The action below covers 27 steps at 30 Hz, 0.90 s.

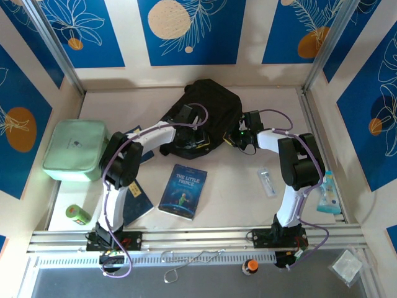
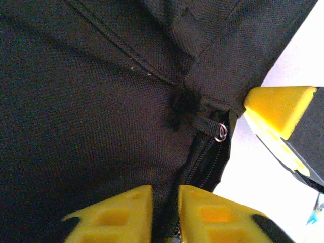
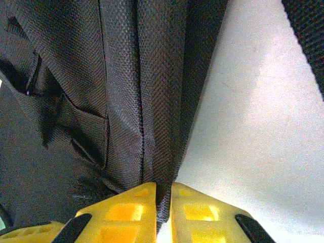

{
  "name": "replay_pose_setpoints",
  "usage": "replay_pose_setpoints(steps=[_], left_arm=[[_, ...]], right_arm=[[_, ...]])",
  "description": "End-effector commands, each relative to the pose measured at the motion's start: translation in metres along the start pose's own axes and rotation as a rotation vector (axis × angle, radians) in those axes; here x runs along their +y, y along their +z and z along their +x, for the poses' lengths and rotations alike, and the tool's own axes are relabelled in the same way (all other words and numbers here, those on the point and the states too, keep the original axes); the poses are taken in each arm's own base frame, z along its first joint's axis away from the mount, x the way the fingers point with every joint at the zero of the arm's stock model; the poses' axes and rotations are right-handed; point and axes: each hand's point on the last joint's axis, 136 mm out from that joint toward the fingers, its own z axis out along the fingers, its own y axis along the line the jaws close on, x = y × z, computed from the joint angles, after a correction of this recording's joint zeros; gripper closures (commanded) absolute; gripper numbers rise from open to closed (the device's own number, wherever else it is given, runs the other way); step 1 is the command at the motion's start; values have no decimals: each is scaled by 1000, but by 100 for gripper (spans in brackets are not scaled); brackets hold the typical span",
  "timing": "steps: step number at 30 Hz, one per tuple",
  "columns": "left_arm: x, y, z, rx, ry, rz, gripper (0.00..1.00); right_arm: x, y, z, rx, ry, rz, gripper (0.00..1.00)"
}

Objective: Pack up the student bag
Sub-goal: Unzip the student bag at the top-center of the table.

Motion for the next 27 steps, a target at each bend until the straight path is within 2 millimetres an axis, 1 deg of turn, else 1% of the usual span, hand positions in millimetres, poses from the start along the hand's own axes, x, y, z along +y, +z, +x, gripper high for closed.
replay_pose_setpoints(steps=[1,2,3,5,9,13,17,19,22,24,27], left_arm=[[-6,2,7,24,17,11,91],[-6,1,6,20,23,6,97],[-6,-1,4,12,31,2,100],[-7,-5,3,-1,55,-4,100],[-11,-21,-2,-46,119,-17,100],[-15,-35,-1,-79,181,-6,100],[5,-40,2,-77,174,-58,100],[14,-47,2,-89,179,-84,100],[29,-64,2,-120,212,-155,100],[48,-75,3,-136,229,-243,100],[73,-85,6,-142,227,-323,100]], right_arm=[[-10,4,15,42,23,27,88],[-10,4,15,43,22,27,88],[-9,3,15,42,22,26,88],[-8,2,14,39,18,26,88],[-4,-2,10,24,13,19,88],[2,-8,3,9,5,6,88],[2,-14,-6,-19,10,5,89],[0,-15,-8,-25,15,9,89],[-1,-16,-13,-29,23,19,88],[-1,-17,-17,-40,26,22,88],[-1,-17,-22,-55,33,32,88]])
